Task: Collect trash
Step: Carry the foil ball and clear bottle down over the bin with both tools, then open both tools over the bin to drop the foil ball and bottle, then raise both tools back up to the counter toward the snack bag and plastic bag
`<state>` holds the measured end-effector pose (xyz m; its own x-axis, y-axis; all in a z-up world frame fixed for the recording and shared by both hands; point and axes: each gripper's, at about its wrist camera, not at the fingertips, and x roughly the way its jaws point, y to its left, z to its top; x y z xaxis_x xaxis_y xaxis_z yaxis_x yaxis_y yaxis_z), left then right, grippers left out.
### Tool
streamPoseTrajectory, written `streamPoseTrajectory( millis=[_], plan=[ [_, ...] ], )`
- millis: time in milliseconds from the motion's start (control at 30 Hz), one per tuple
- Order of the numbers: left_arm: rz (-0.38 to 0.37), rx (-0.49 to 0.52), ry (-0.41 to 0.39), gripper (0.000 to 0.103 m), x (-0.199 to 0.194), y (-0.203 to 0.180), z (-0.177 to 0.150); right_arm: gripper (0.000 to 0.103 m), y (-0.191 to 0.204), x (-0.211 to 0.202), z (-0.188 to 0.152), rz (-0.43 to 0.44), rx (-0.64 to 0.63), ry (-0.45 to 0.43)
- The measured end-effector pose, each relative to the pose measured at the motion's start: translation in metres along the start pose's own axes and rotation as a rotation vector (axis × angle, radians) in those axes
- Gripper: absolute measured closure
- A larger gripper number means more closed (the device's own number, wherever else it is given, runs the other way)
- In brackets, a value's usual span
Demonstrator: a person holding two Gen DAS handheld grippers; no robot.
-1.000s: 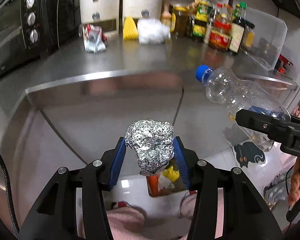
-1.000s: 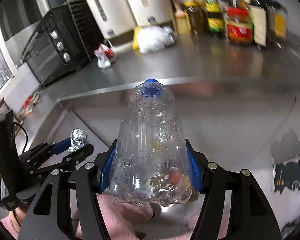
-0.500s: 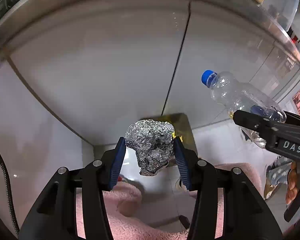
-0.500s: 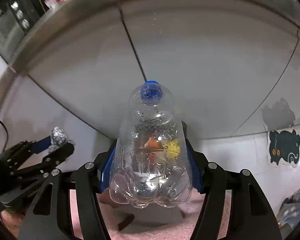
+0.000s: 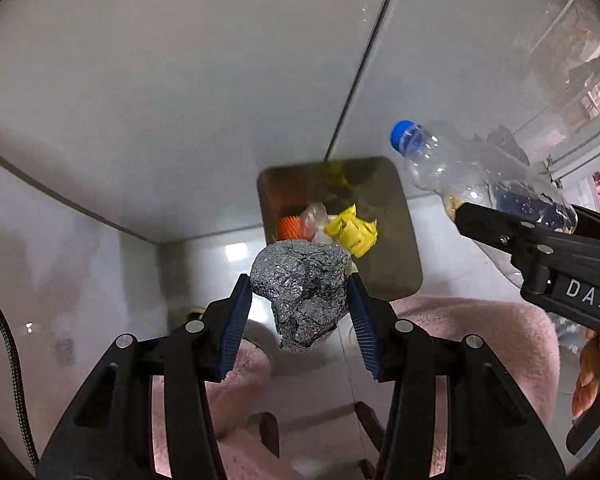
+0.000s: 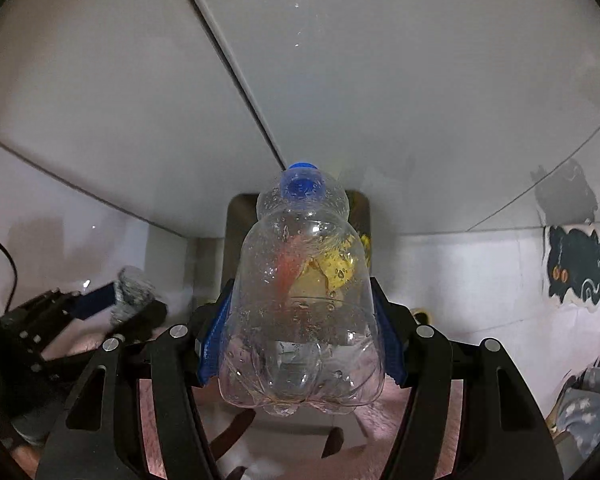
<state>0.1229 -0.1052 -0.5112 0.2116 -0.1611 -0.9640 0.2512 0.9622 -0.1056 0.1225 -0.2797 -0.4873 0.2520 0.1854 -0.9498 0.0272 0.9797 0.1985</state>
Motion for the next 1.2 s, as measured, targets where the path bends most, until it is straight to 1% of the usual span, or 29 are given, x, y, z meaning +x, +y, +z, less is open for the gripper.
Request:
streamPoseTrajectory(
  millis=[167, 267, 400, 500, 567, 600, 667, 833, 900, 933, 1000, 1133, 1200],
  plan=[
    [-0.025, -0.013, 0.059, 0.057, 0.033, -0.002, 0.006, 0.04, -0.005, 0.033, 0.007, 0.007, 0.034, 0.072],
    [-0.024, -0.006, 0.075, 0.057, 0.045, -0.007, 0.01, 0.04, -0.01, 0.042, 0.012, 0.002, 0.053, 0.087],
    [-0.027, 0.004, 0.08, 0.055, 0.053, -0.009, 0.015, 0.039, -0.014, 0.043, 0.018, 0.009, 0.08, 0.083],
    [-0.029, 0.006, 0.073, 0.051, 0.052, -0.009, 0.017, 0.038, -0.014, 0.038, 0.019, 0.006, 0.085, 0.072],
    [-0.022, 0.007, 0.063, 0.042, 0.049, -0.008, 0.018, 0.033, -0.012, 0.035, 0.02, 0.007, 0.09, 0.06],
    [-0.018, 0.01, 0.055, 0.041, 0.045, -0.008, 0.017, 0.031, -0.011, 0.033, 0.02, 0.003, 0.091, 0.051],
    [-0.01, 0.013, 0.046, 0.035, 0.039, -0.009, 0.018, 0.031, -0.008, 0.026, 0.02, 0.001, 0.089, 0.037],
    [0.0, -0.001, 0.003, 0.03, 0.012, -0.005, 0.013, 0.031, -0.003, 0.003, 0.018, 0.002, 0.083, 0.005],
    [0.004, -0.008, -0.026, 0.026, -0.006, -0.001, 0.01, 0.029, -0.002, -0.01, 0.018, 0.003, 0.077, -0.017],
    [0.008, -0.011, -0.039, 0.024, -0.014, 0.0, 0.009, 0.027, 0.0, -0.016, 0.017, 0.003, 0.075, -0.028],
    [0.018, -0.017, -0.07, 0.022, -0.034, 0.004, 0.007, 0.026, 0.004, -0.034, 0.014, 0.001, 0.066, -0.057],
    [0.03, -0.031, -0.13, 0.018, -0.072, 0.01, -0.001, 0.022, 0.022, -0.071, 0.012, 0.001, 0.032, -0.122],
    [0.036, -0.035, -0.165, 0.016, -0.095, 0.012, -0.005, 0.021, 0.032, -0.09, 0.011, 0.002, 0.01, -0.159]
  ],
)
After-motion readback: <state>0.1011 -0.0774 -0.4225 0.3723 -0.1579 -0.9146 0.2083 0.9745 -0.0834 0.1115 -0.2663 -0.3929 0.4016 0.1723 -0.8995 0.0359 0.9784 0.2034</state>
